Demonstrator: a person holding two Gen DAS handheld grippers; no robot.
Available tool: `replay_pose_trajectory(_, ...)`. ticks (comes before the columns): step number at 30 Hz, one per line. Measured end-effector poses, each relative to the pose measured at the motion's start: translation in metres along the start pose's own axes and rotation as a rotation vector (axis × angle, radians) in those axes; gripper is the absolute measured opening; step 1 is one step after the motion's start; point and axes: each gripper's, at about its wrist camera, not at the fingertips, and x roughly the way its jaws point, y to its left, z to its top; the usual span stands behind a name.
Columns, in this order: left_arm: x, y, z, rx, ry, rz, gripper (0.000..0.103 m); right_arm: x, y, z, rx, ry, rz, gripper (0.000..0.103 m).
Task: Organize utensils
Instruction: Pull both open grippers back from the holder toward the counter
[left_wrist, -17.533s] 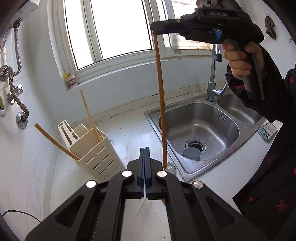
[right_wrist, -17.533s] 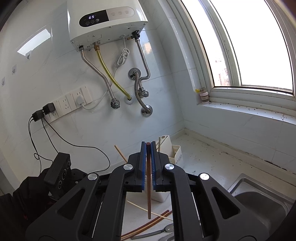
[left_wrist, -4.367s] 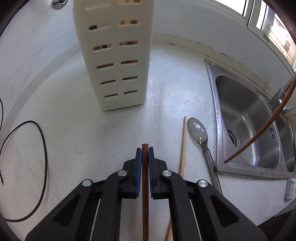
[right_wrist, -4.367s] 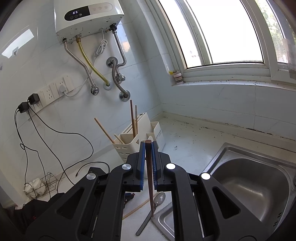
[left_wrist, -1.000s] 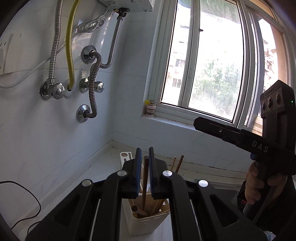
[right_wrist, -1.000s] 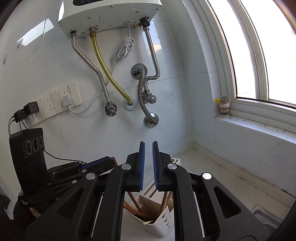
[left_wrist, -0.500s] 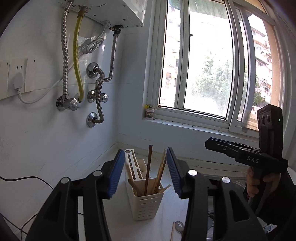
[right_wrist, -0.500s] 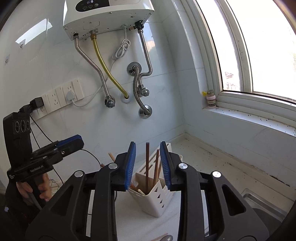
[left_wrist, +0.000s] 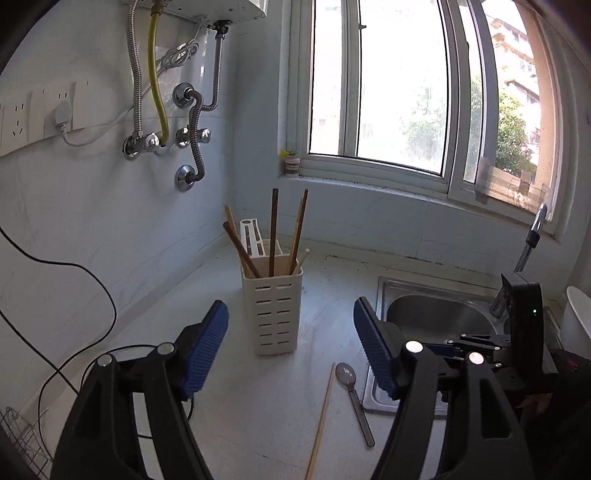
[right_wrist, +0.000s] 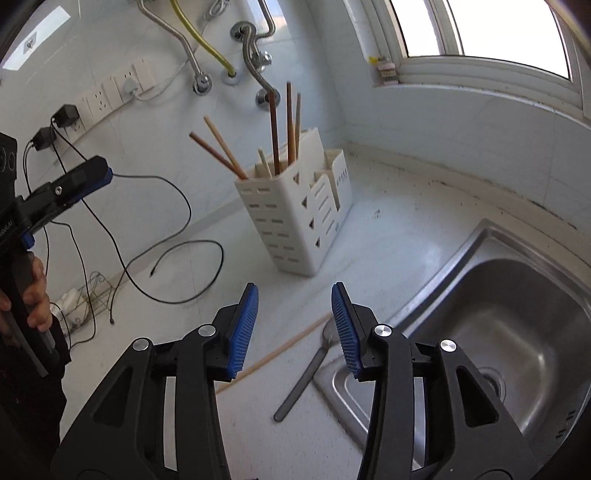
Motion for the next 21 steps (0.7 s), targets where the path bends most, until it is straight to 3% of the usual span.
replay_pose_trajectory(7,0.007,-0.009,-0.069,0.064,0.186,-0.035,0.071,0.040,0.012,-0.061,0.026,0.194,-0.049,0.040)
replay_pose_trajectory(11,0.016,-0.009,-0.111,0.093,0.290,-0.083,0.070,0.055,0.021,-0.079,0.024,0.249,-0.081,0.040)
replay_pose_trajectory(18,0.039,0.000,-0.154,0.073,0.446,-0.124,0.031,0.066,0.038,-0.097,-0.040,0.268,-0.148,0.030)
replay_pose_trajectory(21,0.044,-0.001,-0.166,0.101,0.482,-0.140,0.028,0.068,0.046,-0.103,-0.077,0.267,-0.187,0.028)
